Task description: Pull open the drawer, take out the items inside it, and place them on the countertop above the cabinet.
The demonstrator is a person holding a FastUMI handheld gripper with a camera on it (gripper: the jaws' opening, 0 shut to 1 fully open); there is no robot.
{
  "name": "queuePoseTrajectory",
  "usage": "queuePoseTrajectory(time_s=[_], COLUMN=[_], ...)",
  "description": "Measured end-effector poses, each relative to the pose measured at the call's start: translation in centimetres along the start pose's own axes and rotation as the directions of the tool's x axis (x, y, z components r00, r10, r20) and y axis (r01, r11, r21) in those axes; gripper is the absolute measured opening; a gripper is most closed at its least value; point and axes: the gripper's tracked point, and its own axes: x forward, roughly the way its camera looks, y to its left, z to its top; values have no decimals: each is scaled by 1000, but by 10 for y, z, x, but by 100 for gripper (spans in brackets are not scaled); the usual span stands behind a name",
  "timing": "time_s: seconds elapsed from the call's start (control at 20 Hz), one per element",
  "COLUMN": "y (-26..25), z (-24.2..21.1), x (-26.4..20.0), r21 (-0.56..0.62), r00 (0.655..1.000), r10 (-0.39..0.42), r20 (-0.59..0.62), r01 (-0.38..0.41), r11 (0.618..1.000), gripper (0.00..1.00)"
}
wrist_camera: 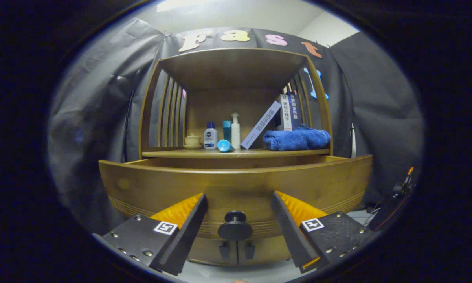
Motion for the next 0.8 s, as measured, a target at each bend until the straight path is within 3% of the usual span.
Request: queuePoseTrajectory(time_s=[0.8], y=[13], z=[-12], x=[102], r21=[37], r00=[997], r10=[6], r20=[83], r01=[-9], r11=[999], gripper=[99])
